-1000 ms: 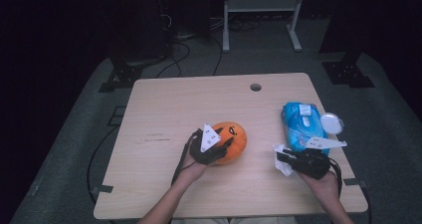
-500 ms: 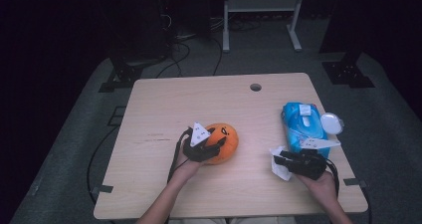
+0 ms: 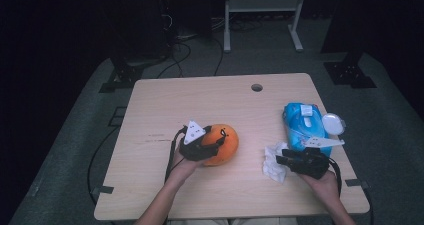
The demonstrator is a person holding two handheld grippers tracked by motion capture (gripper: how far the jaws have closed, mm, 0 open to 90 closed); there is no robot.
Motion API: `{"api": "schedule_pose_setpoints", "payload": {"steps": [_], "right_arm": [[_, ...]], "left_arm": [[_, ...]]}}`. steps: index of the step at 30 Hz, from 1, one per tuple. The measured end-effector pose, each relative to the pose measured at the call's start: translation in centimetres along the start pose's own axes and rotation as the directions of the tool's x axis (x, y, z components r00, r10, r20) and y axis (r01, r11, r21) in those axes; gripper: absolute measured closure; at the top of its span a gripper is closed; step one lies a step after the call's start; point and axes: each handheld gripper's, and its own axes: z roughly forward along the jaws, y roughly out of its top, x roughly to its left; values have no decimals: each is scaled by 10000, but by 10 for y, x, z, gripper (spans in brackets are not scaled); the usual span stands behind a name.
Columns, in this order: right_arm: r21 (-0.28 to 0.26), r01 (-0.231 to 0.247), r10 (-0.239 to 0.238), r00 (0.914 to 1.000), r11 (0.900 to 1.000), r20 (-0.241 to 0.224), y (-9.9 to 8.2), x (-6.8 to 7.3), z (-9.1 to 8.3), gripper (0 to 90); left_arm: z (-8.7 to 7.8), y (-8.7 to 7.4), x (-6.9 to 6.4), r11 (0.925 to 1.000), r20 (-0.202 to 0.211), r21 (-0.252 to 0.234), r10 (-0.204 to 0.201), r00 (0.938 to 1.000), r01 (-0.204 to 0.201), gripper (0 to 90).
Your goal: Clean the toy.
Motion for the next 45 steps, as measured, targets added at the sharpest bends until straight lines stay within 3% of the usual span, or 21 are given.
{"api": "schedule_pose_setpoints", "payload": {"steps": [12,29,33,45], "right_arm": [[-256,167,-168,9999,9995,-33,5,10,-4,472],[-334,-37,36,10000,9994,-33,4,7,-7,428],[-287,-173,173,9998,9994,-18,3,7,-6,394],[-152,-159,161,9998,9998,113,3,8,-2,359]], "left_arm": [[-28,-3,5,9999,-138,24,-147,9998,148,265],[-54,-14,17,9993,-440,181,-315,9985,323,209],[-60,-20,21,9994,-729,308,-138,9972,160,200],[-78,-43,38,9960,-1397,372,-747,9874,806,189]]}}
